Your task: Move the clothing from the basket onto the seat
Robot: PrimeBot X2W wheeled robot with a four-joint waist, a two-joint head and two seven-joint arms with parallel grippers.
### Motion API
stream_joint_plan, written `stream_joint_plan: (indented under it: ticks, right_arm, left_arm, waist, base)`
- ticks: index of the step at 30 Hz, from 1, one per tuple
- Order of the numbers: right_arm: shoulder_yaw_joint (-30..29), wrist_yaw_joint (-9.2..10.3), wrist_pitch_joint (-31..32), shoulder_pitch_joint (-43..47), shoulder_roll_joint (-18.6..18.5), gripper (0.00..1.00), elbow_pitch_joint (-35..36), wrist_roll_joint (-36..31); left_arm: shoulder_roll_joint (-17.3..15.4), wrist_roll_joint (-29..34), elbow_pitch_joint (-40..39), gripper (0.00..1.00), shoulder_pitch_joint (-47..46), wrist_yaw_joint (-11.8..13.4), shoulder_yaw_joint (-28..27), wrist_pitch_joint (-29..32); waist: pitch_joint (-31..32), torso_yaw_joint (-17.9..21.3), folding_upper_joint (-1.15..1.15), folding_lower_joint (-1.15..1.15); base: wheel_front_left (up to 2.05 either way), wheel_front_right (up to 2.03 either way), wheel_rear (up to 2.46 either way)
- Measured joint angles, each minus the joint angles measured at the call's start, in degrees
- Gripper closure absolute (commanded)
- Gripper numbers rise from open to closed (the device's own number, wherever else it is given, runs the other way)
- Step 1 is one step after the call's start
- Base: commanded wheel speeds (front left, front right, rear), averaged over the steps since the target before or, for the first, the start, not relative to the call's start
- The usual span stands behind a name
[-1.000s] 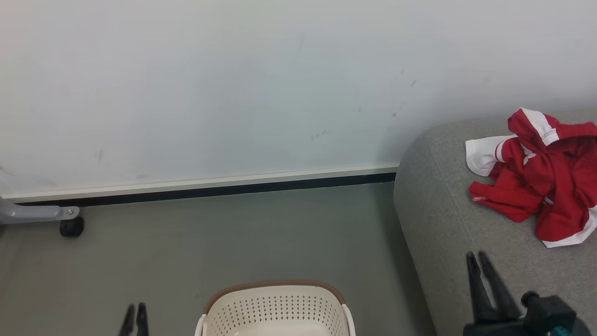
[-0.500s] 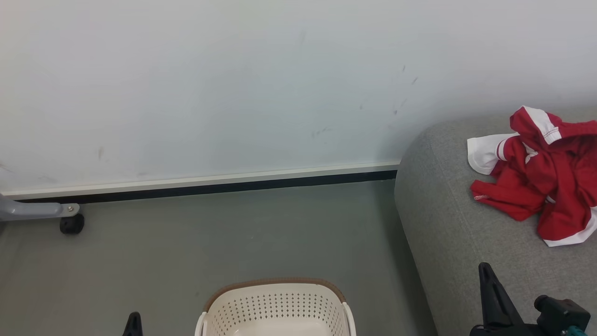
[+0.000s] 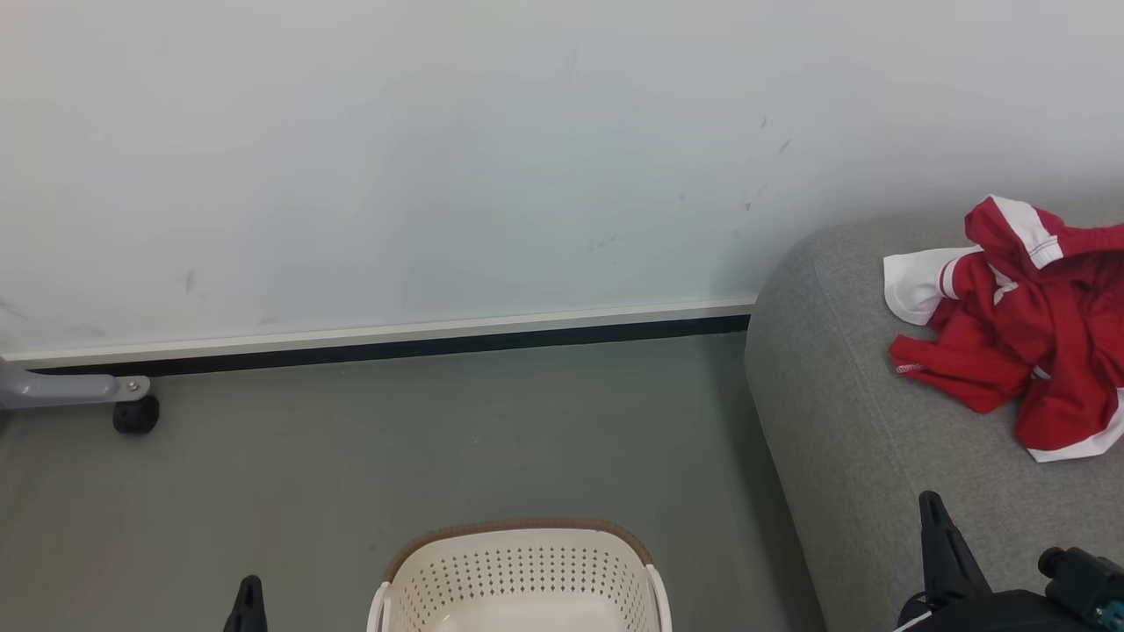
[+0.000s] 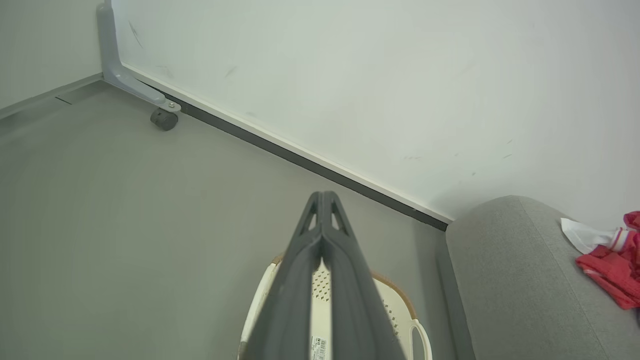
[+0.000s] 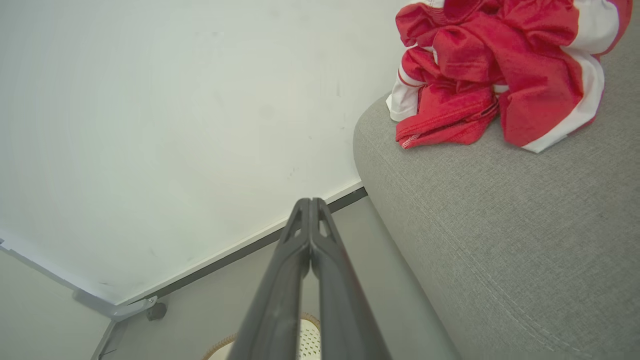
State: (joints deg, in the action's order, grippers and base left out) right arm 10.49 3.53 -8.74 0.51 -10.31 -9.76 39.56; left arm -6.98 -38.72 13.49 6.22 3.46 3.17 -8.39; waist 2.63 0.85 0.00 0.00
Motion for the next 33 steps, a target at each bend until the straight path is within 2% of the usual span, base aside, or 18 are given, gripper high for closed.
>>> stream_joint_plan:
  ticks: [33]
  right_arm:
    - [-8.53,-4.63,7.27,-2.38,3.69,1.00,-3.50,24.13]
  left_arm:
    - [2.02,-24.51,1.53,1.00,-4.82,-4.68,-4.04,7.00]
  waist:
    - [-1.28,-0.40,0.00,0.00]
  base:
    - [0.00,0.00,0.00]
